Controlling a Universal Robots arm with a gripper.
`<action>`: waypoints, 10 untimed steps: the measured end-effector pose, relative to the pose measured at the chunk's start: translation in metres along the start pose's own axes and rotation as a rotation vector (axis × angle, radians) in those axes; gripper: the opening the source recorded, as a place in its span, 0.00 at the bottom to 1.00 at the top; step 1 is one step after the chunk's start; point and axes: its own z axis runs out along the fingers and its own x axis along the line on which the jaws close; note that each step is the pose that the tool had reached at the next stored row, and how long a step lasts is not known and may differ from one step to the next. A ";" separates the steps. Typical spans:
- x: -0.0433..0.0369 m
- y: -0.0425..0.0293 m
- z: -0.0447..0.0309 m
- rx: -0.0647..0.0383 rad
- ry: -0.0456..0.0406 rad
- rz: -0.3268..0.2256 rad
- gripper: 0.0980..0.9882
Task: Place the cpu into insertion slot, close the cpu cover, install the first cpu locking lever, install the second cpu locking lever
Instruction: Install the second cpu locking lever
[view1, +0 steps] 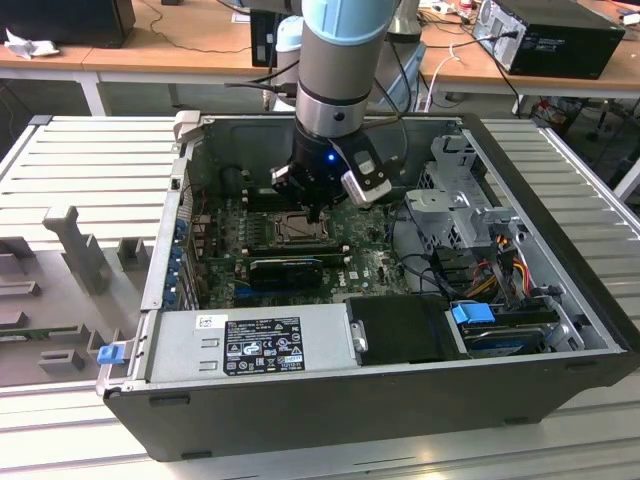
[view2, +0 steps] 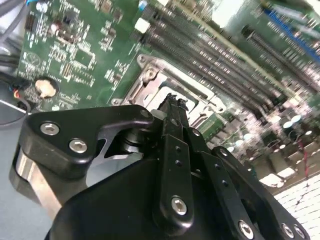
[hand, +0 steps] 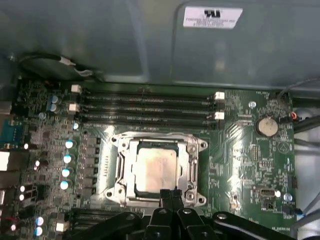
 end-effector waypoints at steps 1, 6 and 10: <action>0.0006 -0.0108 -0.0006 -0.003 0.0002 0.000 0.01; 0.0083 -0.0174 -0.0010 -0.012 0.0003 -0.004 0.01; 0.0212 -0.0173 0.0000 -0.019 0.0013 -0.013 0.01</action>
